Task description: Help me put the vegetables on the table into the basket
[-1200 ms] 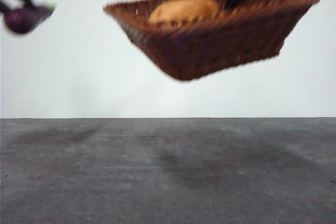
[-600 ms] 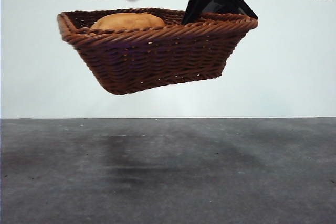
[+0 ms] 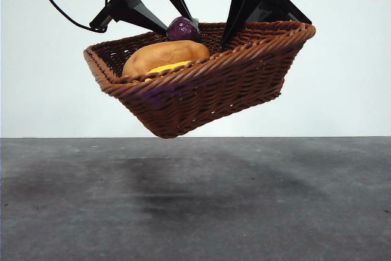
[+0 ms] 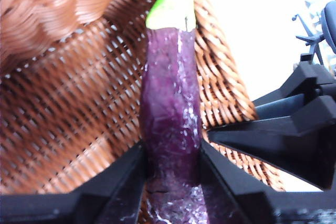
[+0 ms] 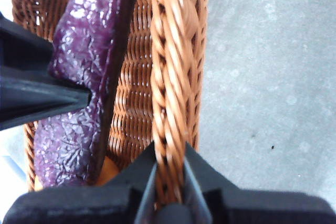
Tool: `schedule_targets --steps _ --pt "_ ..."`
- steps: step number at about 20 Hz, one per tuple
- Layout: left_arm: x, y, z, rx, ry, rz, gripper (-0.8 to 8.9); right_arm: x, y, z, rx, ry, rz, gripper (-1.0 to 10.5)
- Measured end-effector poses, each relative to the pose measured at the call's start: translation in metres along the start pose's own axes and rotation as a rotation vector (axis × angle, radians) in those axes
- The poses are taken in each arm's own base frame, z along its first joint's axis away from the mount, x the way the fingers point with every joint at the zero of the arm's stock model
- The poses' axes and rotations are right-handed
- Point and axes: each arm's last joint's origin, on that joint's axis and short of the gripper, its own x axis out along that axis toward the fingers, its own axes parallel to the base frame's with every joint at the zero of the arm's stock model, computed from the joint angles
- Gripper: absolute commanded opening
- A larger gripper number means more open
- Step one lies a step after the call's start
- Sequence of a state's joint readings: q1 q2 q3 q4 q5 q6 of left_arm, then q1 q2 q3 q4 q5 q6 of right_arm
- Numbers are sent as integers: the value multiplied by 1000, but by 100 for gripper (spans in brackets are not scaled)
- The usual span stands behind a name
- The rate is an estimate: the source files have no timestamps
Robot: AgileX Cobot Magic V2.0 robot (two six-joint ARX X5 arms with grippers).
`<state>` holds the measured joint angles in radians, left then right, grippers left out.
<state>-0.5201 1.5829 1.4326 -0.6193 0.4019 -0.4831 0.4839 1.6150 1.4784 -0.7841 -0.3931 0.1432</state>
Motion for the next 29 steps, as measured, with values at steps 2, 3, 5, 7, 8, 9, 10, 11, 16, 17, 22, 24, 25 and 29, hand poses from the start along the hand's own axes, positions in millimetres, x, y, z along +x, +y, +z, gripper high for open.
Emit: schedule_targets --steps 2,3,5,7,8,9,10,11,16,17,22,24,25,29 --pt "0 1 -1 -17 15 2 10 0 0 0 -7 1 2 -12" --pt "0 1 -2 -26 28 -15 11 0 0 0 -13 5 2 -12" --pt "0 0 -3 -36 59 -58 130 0 0 -1 -26 11 -2 -12" --pt "0 0 -4 -46 82 -67 165 -1 -3 -1 -33 11 -6 -12" --pt "-1 1 -6 -53 101 -72 165 -2 -6 -1 -38 9 -5 -12" --pt "-1 1 -7 -59 118 -80 165 -4 -9 0 -34 5 -2 -12" --pt "-1 1 -8 -62 124 -83 165 -6 -13 1 -24 -1 4 -12" --pt "0 0 -8 -59 121 -86 165 -7 -15 1 -20 -1 4 -12" --pt "0 -1 -5 -69 101 -95 426 -7 -16 -1 -21 20 50 -12" --pt "0 -1 -5 -73 101 -94 426 -7 -16 -1 -23 20 55 -12" --pt "-2 -4 -3 -69 110 -138 425 -8 -16 -5 -30 59 50 -12" --pt "-9 -10 3 -56 92 -148 421 -8 -16 -6 -33 64 49 -12" --pt "-15 -14 8 -41 78 -153 415 -8 -17 -6 -29 66 47 -12" --pt "-44 -20 14 27 60 -59 406 -10 -21 -6 -20 66 43 -12"
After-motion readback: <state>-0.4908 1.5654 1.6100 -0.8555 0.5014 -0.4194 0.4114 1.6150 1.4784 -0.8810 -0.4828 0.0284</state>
